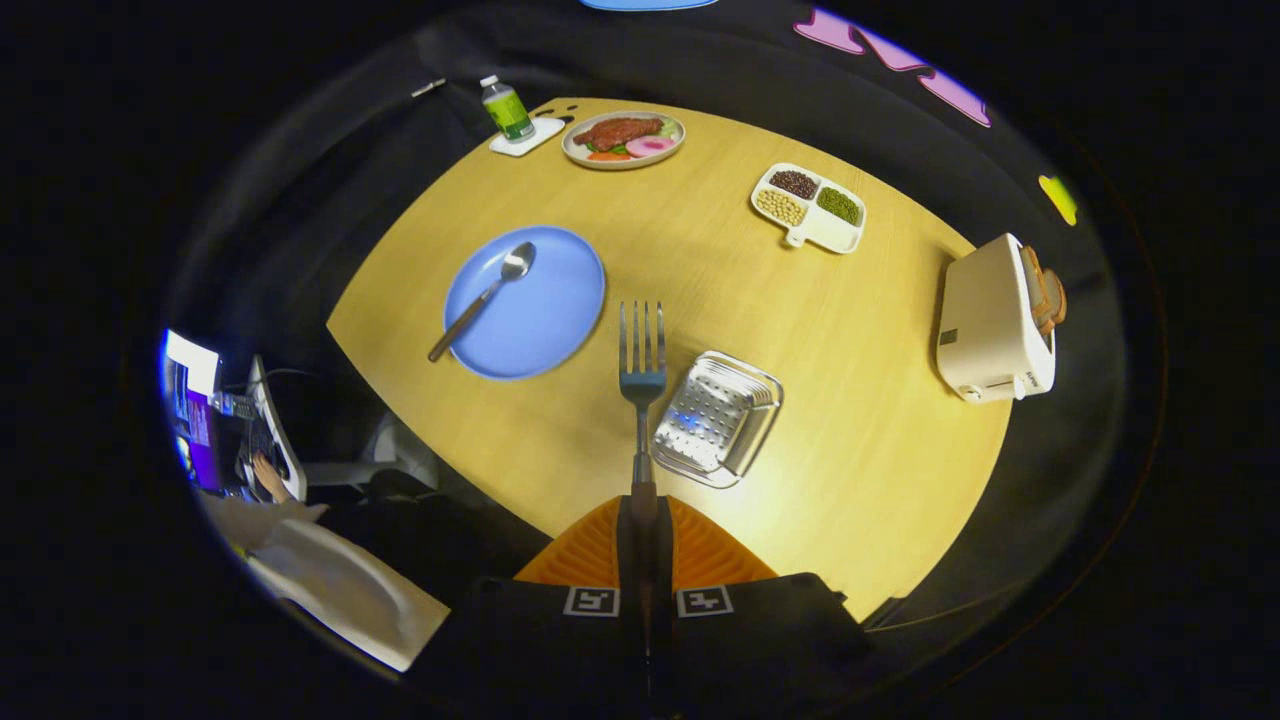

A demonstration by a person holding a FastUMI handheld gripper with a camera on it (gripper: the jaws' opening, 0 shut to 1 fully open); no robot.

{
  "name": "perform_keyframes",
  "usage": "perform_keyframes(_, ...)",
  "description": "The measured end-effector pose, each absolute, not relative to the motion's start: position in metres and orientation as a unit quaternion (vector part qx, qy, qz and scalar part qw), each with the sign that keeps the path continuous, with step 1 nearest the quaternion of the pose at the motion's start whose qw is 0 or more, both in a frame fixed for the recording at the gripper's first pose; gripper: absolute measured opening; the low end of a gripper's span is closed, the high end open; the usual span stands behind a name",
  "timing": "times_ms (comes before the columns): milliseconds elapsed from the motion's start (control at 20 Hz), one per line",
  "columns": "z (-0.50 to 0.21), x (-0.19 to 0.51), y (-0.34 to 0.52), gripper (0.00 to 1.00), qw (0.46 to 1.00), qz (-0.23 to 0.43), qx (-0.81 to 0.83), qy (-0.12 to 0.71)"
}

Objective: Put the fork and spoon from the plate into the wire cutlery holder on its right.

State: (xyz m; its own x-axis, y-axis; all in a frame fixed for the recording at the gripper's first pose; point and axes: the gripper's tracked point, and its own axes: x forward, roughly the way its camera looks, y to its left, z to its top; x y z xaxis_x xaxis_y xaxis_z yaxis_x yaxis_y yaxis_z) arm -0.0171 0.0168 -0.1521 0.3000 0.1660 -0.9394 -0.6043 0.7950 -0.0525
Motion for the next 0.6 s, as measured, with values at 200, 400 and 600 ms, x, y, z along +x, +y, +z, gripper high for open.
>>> perform_keyframes(200, -0.155, -0.016, -0.019, 0.06, 0.73, 0.244, -0.276, 0.575)
perform_keyframes(400, -0.164, -0.01, -0.029, 0.06, 0.674, 0.251, -0.312, 0.621)
perform_keyframes(600, -0.178, 0.006, -0.034, 0.06, 0.625, 0.239, -0.328, 0.666)
